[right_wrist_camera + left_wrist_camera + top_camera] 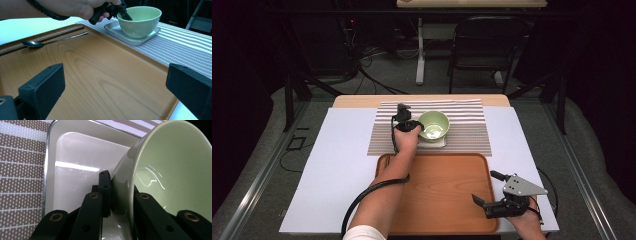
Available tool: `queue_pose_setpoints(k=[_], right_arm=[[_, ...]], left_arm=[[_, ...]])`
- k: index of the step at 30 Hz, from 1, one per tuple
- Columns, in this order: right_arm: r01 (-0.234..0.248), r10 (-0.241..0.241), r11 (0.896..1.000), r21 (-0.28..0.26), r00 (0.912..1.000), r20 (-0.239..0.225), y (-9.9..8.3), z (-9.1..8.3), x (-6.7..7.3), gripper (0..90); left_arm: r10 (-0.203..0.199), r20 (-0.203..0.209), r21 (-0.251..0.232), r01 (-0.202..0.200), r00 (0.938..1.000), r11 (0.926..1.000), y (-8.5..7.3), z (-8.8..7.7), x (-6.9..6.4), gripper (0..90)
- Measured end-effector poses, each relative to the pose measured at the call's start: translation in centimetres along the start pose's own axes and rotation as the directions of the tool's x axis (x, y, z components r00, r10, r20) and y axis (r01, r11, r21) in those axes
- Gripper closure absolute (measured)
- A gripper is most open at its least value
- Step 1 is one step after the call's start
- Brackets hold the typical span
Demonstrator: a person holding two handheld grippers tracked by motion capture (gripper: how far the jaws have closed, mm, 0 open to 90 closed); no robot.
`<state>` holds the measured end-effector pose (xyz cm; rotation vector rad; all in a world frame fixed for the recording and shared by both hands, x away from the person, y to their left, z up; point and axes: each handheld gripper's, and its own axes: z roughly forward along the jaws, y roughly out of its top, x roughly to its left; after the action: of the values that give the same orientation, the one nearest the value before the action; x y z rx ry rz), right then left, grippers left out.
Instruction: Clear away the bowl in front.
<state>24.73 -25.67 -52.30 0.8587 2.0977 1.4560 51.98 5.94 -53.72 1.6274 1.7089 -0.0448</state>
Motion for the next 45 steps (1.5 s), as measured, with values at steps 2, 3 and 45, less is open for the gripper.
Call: queue_pose_setpoints(k=[2,3,45], right_arm=[[0.0,0.0,1.0,0.001,1.0,0.0,0.0,0.0,0.0,2.0],[0.001,-0.001,1.0,0.001,1.0,0.0,0.0,0.0,0.0,2.0],[0.001,-0.001,1.0,-0.001,1.0,0.003,0.0,0.0,0.1,2.0]], left_arm=[[-0.003,0.002,-0.004,0.003,1.0,1.0,0.1,-0.2,0.0,82.4],[-0.002,0.002,-0.006,0.002,1.0,1.0,0.3,-0.5,0.0,82.3],[0.166,0.043,0.002,-0.167,0.9851,0.986,0.2,-5.8,-2.4,81.5]])
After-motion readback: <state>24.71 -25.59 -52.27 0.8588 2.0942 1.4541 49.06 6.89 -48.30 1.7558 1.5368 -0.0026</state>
